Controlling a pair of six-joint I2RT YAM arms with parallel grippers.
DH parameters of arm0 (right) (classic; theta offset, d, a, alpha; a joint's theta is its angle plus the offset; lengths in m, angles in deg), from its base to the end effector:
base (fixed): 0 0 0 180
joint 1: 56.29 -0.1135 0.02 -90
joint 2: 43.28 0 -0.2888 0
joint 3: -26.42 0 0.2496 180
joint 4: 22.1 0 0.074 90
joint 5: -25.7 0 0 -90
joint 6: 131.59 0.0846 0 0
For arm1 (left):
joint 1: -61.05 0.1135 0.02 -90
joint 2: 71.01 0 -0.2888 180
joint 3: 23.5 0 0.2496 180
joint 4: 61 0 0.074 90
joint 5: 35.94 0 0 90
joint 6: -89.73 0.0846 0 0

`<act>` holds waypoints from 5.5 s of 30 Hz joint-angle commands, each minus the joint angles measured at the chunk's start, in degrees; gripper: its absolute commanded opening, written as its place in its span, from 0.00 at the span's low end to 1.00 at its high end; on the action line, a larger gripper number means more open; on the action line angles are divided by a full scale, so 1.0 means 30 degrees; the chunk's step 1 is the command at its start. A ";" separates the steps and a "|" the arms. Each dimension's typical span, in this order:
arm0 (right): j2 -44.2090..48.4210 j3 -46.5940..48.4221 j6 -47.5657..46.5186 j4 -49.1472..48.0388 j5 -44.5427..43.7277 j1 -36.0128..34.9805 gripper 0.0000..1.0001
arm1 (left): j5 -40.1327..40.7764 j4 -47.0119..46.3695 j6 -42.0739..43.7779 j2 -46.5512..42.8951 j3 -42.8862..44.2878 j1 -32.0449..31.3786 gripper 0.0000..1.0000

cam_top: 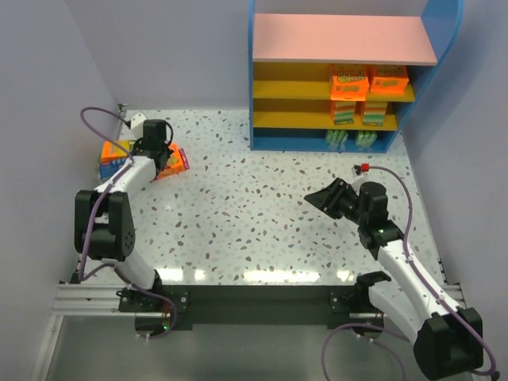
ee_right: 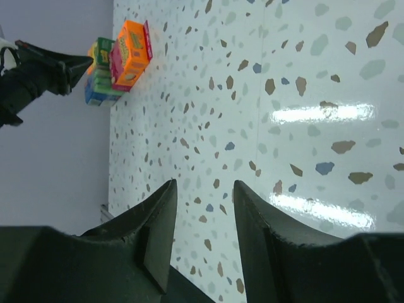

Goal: Place and organize the cleaning sponges onto the shelf

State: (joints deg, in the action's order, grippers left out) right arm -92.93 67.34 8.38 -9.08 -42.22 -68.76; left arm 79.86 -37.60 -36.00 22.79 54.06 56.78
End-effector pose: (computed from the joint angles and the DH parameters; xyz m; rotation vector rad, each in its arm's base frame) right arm 0.2092 0.0788 0.2392 0.4055 2.0444 1.0706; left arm 0.3961 0.0074 0.2361 -0.8141 2.0277 0.1182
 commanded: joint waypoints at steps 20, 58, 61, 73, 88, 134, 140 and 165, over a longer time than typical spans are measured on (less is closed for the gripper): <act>0.0232 -0.0095 -0.1950 0.1642 0.0695 -0.0033 0.44 | -0.3648 -0.0174 0.0453 0.5649 0.1372 -0.1149 0.00; -0.8293 -0.0008 0.0477 -0.2897 -0.2937 -0.2084 0.55 | -0.8131 -0.7735 -0.6079 0.3450 -0.5252 -1.4454 0.00; -0.9198 0.0167 0.0947 -0.3133 -0.2968 -0.2142 0.49 | -0.8249 -0.7824 -0.6226 0.3334 -0.5252 -1.4601 0.00; -0.9967 -0.0095 0.1798 -0.3165 -0.2264 -0.2231 0.00 | -0.7753 -0.7270 -0.6199 0.2193 -0.5575 -1.4689 0.00; -0.3113 0.2449 0.2821 0.1115 -0.2059 -0.2142 0.00 | -0.2188 -0.0064 -0.3620 -0.7795 -0.4228 -1.1028 0.73; -1.7346 2.4511 1.5887 0.6739 -1.6325 -0.2054 0.00 | 0.1242 0.8377 -0.2740 -1.7614 -0.4169 -1.0851 0.83; -1.8284 2.5186 1.6972 0.7004 -1.6562 -0.2142 0.00 | 0.1390 0.8582 -0.2887 -1.7585 -0.4169 -1.0851 0.84; -1.1879 1.6816 1.2204 -0.3947 -1.4866 -0.2494 0.55 | 0.3409 0.7533 -0.2566 -1.7001 -0.4051 -1.0851 0.88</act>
State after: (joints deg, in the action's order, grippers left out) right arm -136.12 121.02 50.54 -11.81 -88.84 -75.90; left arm 86.09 -11.56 -45.35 -29.23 39.81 23.91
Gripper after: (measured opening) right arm 0.548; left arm 0.873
